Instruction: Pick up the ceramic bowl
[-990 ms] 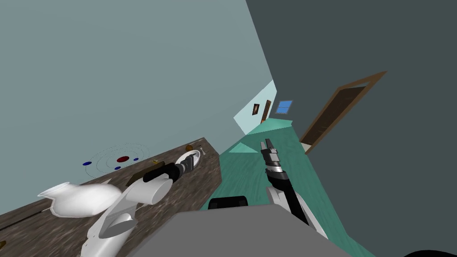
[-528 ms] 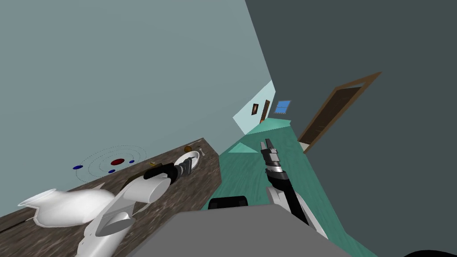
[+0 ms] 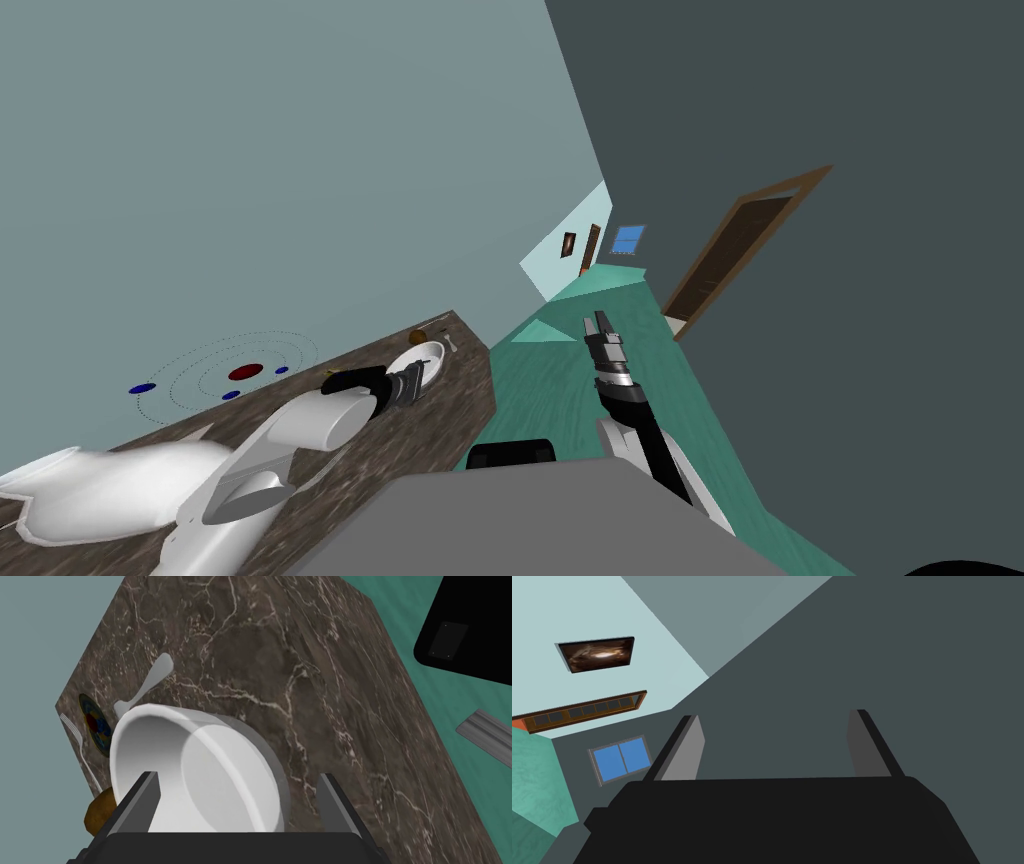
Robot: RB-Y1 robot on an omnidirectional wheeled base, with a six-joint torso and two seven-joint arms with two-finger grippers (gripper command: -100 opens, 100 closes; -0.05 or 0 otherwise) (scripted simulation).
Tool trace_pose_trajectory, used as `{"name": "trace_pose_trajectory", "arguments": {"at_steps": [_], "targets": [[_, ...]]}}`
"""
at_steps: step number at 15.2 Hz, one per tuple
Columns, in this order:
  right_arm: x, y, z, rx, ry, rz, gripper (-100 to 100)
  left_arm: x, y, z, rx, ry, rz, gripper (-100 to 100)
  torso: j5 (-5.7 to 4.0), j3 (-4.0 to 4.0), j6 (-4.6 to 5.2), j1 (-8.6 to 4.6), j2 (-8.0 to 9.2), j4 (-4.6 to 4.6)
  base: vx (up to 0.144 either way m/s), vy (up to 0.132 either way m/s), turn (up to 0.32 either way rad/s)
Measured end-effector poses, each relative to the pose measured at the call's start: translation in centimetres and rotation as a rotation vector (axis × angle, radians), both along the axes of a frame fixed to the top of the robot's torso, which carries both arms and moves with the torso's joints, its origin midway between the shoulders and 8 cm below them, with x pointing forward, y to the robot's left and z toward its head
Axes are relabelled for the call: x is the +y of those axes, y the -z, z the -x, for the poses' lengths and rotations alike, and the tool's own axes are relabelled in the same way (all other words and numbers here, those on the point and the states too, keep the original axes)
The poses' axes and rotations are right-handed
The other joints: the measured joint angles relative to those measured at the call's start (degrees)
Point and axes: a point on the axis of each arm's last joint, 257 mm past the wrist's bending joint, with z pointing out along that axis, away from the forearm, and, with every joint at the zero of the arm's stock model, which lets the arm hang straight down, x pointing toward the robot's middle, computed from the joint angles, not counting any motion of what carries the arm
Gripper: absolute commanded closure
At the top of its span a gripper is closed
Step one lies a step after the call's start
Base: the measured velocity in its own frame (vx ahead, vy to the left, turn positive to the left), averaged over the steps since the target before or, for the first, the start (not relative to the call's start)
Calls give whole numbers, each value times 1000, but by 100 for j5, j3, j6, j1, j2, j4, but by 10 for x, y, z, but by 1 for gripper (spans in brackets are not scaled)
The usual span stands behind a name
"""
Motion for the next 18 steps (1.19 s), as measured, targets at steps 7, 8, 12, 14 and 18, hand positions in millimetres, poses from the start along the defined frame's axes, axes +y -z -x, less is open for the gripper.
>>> {"name": "trace_pose_trajectory", "arguments": {"at_steps": [7,8,12,14,18], "targets": [[0,0,0,0,0,0,0,19,10,21,118,-17,-25,-100,0,1,0,1,2,1,12,26,-54],[0,0,0,0,0,0,0,22,11,25,136,-20,-28,-100,0,2,0,1,3,1,11,31,-67],[0,0,0,0,0,0,0,35,14,39,208,-32,-46,-100,1,1,0,4,2,0,11,32,-63],[0,0,0,0,0,0,0,44,16,46,245,-39,-56,-100,1,2,1,5,3,1,3,35,-83],[0,0,0,0,0,0,0,55,18,59,303,-50,-72,-100,1,3,0,6,5,1,3,33,-51]]}}
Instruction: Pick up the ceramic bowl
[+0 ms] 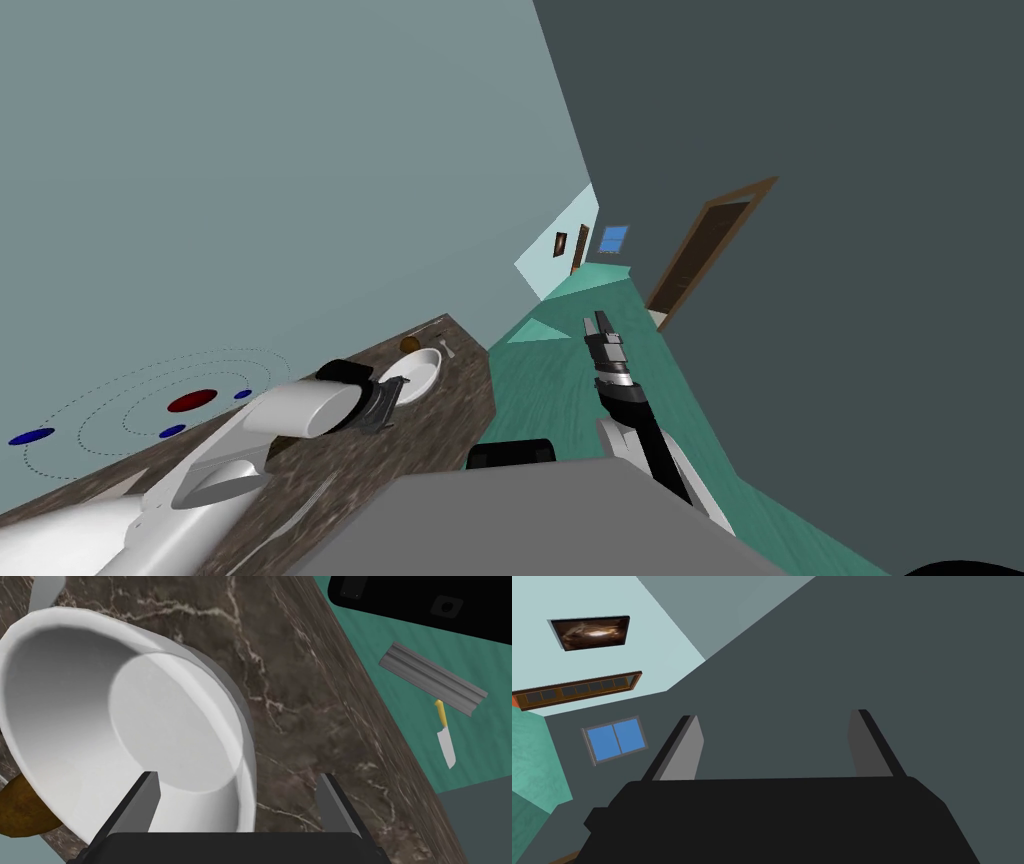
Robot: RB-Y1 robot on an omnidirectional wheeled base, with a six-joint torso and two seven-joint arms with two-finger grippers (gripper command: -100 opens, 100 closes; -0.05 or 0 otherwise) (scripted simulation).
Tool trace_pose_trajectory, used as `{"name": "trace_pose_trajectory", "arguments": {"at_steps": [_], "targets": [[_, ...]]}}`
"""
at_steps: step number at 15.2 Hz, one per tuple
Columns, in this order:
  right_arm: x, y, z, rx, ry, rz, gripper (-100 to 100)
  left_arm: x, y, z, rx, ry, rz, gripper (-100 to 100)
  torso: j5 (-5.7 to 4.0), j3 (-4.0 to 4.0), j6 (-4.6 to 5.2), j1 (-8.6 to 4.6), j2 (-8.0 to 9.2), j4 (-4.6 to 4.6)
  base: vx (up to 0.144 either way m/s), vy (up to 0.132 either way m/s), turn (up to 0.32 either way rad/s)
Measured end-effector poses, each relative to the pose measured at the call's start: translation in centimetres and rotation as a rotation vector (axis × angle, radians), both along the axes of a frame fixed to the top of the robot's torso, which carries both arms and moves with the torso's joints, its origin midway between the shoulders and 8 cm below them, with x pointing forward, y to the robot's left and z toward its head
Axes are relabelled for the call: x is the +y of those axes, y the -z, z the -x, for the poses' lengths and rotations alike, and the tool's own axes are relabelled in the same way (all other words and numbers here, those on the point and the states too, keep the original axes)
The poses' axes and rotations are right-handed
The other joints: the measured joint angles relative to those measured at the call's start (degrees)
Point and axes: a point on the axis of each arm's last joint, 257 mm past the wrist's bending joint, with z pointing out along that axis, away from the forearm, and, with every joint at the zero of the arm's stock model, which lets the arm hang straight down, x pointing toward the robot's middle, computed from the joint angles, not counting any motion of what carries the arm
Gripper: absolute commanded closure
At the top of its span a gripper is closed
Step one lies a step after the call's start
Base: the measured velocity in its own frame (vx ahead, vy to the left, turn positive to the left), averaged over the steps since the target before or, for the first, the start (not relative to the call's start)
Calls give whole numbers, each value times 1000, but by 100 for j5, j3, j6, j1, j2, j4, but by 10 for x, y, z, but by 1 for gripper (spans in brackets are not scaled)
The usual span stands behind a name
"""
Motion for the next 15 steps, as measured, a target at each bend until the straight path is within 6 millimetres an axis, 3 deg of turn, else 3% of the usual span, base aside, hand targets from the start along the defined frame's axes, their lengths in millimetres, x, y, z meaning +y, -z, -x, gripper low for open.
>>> {"name": "trace_pose_trajectory", "arguments": {"at_steps": [6,7,12,15], "targets": [[0,0,0,0,0,0,0,9,18,-6,5,-14,-3,-100,-5,3,0,-24,6,1,-11,-12,-36],[0,0,0,0,0,0,0,9,19,-6,4,-13,-3,100,-5,3,-1,-23,5,1,0,0,0],[0,0,0,0,0,0,0,9,20,-5,6,-15,-2,100,-8,2,2,-20,1,3,0,1,11],[0,0,0,0,0,0,0,5,8,-3,3,-7,-1,100,-14,5,1,-19,2,8,16,17,42]]}}
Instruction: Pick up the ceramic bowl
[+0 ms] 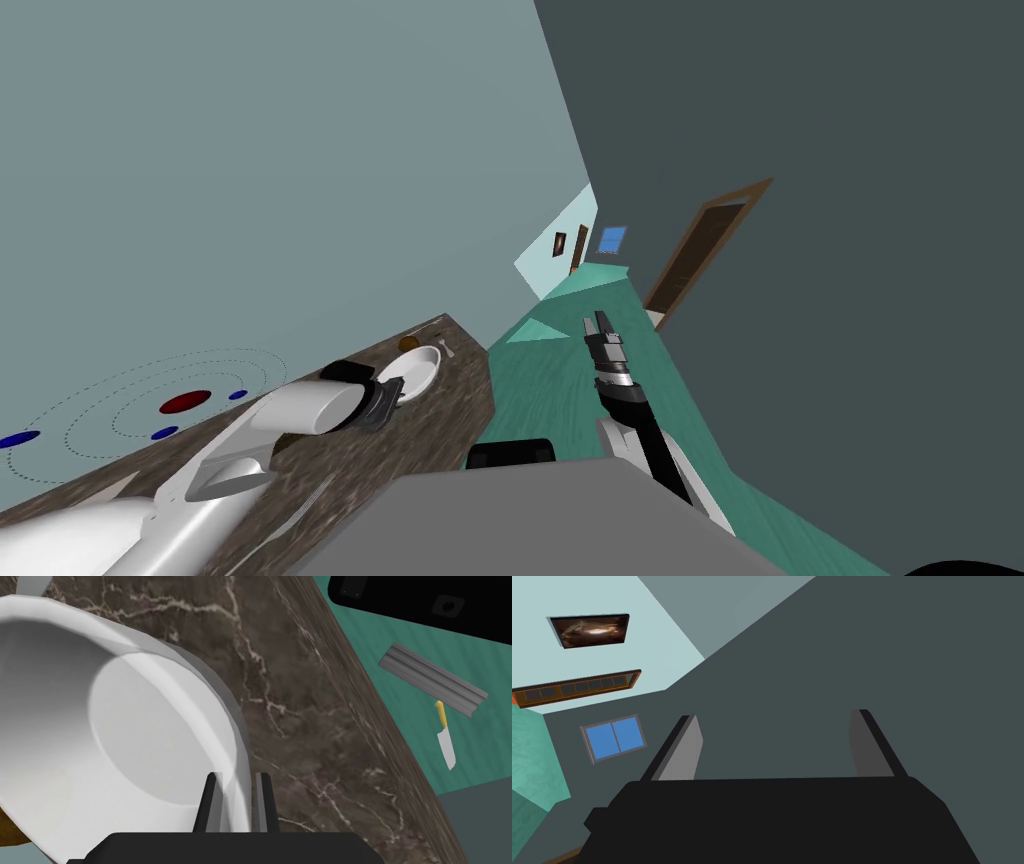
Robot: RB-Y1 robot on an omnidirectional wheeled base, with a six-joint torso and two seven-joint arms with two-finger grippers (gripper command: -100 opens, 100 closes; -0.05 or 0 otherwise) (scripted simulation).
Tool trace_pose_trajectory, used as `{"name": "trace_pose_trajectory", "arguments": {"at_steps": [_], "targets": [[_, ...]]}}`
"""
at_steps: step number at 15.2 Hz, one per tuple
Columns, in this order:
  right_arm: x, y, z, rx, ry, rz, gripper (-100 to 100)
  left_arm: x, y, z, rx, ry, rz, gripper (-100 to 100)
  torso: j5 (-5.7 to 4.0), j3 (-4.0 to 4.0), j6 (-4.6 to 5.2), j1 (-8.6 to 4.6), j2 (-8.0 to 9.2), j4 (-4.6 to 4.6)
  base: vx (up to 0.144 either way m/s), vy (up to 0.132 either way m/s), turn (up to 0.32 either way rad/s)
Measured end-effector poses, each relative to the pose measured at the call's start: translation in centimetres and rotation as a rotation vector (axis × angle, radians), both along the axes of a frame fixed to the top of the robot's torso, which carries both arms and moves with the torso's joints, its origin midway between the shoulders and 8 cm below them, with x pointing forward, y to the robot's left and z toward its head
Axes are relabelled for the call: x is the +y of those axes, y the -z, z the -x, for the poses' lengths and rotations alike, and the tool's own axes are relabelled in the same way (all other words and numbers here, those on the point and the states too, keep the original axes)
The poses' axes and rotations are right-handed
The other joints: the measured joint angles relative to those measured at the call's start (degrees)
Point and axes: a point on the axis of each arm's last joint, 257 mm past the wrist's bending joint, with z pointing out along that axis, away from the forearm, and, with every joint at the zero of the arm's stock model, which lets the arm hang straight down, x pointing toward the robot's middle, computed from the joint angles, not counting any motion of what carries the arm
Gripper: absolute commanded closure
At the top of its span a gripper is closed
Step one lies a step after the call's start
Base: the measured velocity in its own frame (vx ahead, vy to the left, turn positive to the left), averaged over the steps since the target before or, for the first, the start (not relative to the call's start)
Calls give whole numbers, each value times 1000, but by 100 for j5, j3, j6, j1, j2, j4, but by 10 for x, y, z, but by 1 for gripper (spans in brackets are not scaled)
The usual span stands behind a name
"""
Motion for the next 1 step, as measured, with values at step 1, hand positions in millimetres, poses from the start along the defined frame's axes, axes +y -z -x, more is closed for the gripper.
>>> {"name": "trace_pose_trajectory", "arguments": {"at_steps": [1], "targets": [[0,0,0,0,0,0,0,-1,-3,2,1,2,0,100,0,0,0,0,1,0,10,11,10]]}}
